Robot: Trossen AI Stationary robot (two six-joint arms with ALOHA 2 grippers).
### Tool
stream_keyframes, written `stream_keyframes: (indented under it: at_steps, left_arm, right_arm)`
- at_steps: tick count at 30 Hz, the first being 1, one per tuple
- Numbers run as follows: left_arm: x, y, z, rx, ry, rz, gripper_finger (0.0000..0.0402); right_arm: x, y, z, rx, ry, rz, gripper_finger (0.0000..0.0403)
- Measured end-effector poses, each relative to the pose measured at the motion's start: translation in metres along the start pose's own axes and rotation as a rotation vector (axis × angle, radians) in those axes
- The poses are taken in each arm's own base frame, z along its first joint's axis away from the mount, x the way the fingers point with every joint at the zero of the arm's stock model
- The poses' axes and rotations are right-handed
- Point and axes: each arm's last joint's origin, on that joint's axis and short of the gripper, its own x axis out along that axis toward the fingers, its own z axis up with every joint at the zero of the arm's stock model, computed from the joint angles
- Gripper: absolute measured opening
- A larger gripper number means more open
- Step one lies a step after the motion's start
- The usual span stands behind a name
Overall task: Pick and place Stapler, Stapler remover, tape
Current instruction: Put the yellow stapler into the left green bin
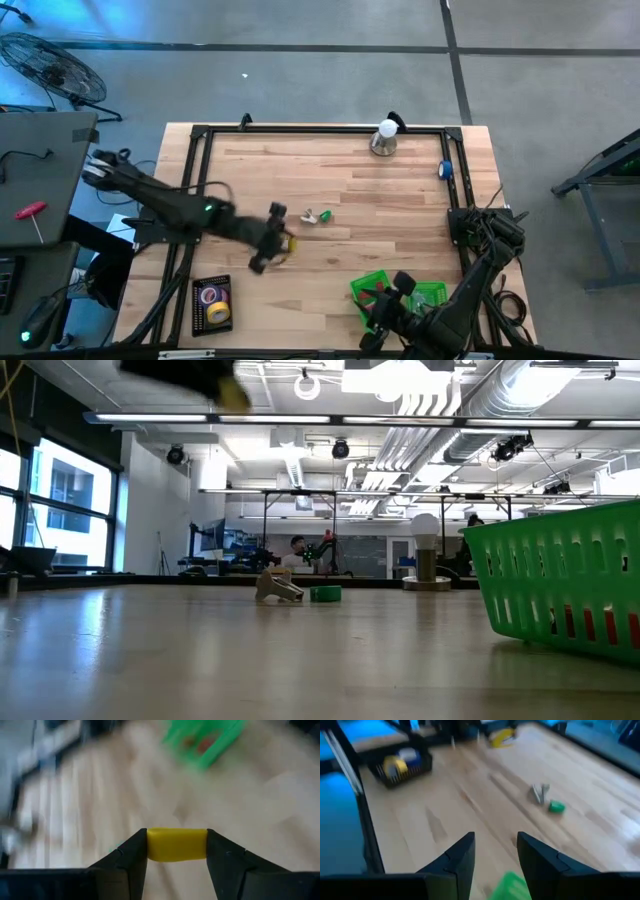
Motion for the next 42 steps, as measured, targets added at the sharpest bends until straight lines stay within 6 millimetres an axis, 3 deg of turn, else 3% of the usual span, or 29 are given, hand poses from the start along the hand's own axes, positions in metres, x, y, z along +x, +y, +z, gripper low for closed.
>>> stream_keyframes:
  at_steps: [5, 9, 13, 18, 23, 29, 33, 37, 42]
  left_arm:
    - [-0.034, -0.035, 0.029, 0.188, -0.260, -0.009, 0.0159]
    - [-0.047, -0.054, 0.039, 0.284, -0.357, -0.001, 0.0159]
    - [-0.048, -0.061, 0.041, 0.311, -0.361, 0.017, 0.0159]
    - [-0.043, -0.062, 0.040, 0.315, -0.341, 0.039, 0.0159]
    - [-0.043, -0.063, 0.040, 0.325, -0.339, 0.036, 0.0159]
    - [-0.049, -0.074, 0.041, 0.403, -0.343, 0.061, 0.0159]
    - [-0.056, -0.083, 0.043, 0.445, -0.360, 0.086, 0.0159]
    - [-0.063, -0.092, 0.043, 0.491, -0.363, 0.115, 0.0159]
    - [-0.064, -0.094, 0.043, 0.495, -0.362, 0.121, 0.0159]
  right_arm:
    - [0.002, 0.007, 0.006, -0.029, -0.081, 0.021, 0.0138]
    - [0.008, 0.015, 0.013, -0.052, -0.109, 0.055, 0.0138]
    - [0.018, 0.027, 0.026, -0.083, -0.098, 0.137, 0.0138]
    - [0.028, 0.043, 0.046, -0.222, -0.082, 0.363, 0.0137]
    - [0.041, 0.043, 0.056, -0.282, -0.063, 0.443, 0.0137]
    - [0.065, 0.032, 0.068, -0.130, -0.091, 0.313, 0.0137]
    - [0.098, 0.028, 0.057, 0.035, -0.125, 0.288, 0.0137]
    - [0.129, 0.024, 0.045, 0.151, -0.199, 0.460, 0.0137]
    - [0.139, 0.008, 0.036, 0.262, -0.490, 0.695, 0.0137]
